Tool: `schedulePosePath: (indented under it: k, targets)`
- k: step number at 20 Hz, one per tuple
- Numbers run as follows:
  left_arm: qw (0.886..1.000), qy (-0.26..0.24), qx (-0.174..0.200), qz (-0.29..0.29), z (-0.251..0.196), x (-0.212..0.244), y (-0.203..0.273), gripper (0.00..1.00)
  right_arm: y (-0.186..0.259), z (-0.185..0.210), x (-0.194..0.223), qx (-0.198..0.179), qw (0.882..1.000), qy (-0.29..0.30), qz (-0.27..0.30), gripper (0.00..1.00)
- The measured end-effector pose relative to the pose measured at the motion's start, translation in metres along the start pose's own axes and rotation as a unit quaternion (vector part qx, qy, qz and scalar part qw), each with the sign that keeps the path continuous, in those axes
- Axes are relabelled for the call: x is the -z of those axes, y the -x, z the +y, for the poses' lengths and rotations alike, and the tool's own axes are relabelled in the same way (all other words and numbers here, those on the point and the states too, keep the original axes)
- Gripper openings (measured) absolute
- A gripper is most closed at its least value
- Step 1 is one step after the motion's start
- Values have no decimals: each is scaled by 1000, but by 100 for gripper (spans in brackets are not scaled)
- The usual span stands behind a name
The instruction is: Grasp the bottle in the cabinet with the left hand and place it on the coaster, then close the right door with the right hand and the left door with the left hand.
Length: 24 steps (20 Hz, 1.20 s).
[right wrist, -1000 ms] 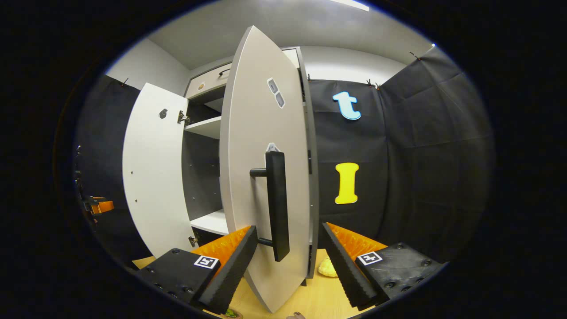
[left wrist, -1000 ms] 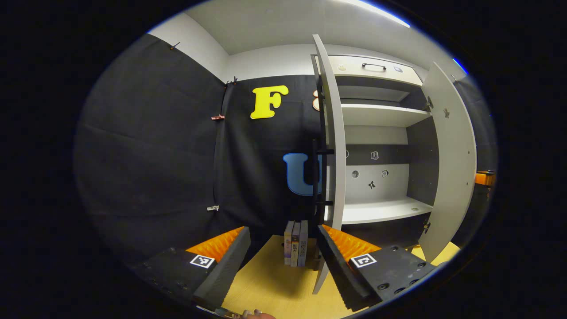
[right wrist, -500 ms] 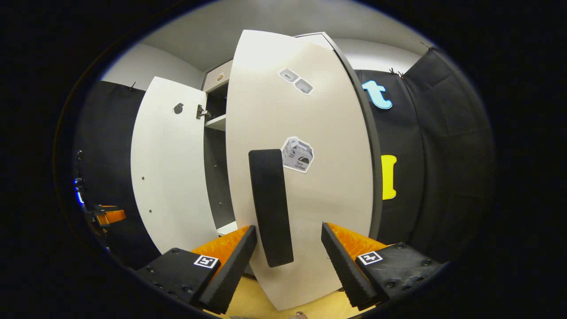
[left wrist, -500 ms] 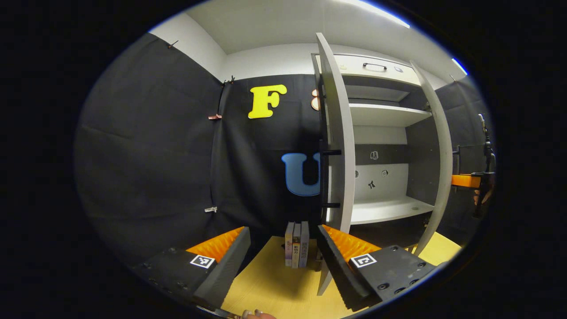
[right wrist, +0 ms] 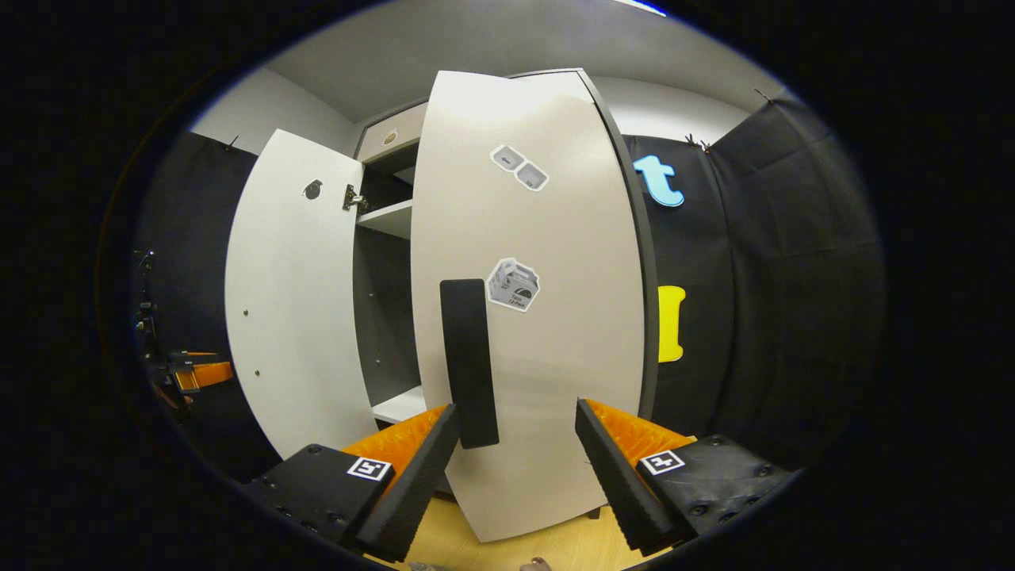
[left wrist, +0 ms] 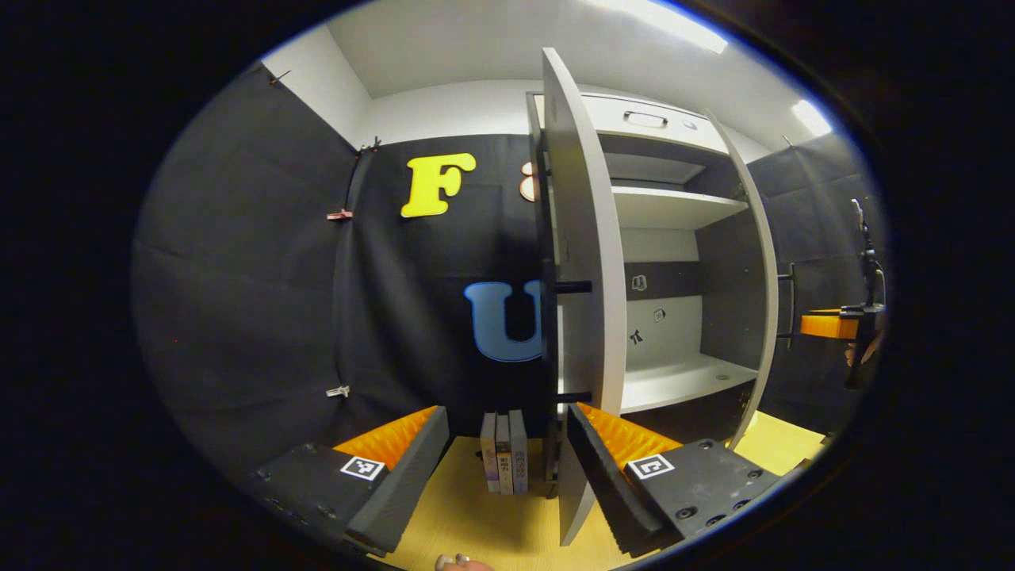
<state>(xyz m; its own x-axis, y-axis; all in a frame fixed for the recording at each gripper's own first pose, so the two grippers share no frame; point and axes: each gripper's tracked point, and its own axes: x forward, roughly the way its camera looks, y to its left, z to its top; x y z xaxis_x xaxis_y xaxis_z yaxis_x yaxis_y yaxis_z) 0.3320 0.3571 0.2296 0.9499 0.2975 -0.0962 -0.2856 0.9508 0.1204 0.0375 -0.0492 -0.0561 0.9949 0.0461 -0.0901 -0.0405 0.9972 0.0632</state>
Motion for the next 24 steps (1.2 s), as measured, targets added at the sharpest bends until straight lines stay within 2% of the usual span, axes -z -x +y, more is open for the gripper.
schedulePosePath:
  k: [8, 11, 16, 21, 24]
  targets:
    - [999, 15, 51, -4, -16, -11, -11, 93, 18, -1, 15, 19, 1000, -3, 18, 98]
    - [998, -2, 61, -8, -27, -15, -13, 93, 24, -1, 16, 22, 999, -7, 22, 98]
    - [994, 19, 103, -11, -59, -15, -16, 91, 33, -10, 11, 27, 999, 2, 19, 98]
    - [991, 1, 135, -19, -89, -20, -25, 92, 42, -15, 7, 30, 999, 8, 15, 98]
    - [988, 20, 148, -22, -103, -18, -30, 92, 48, -22, 5, 39, 999, 10, 14, 98]
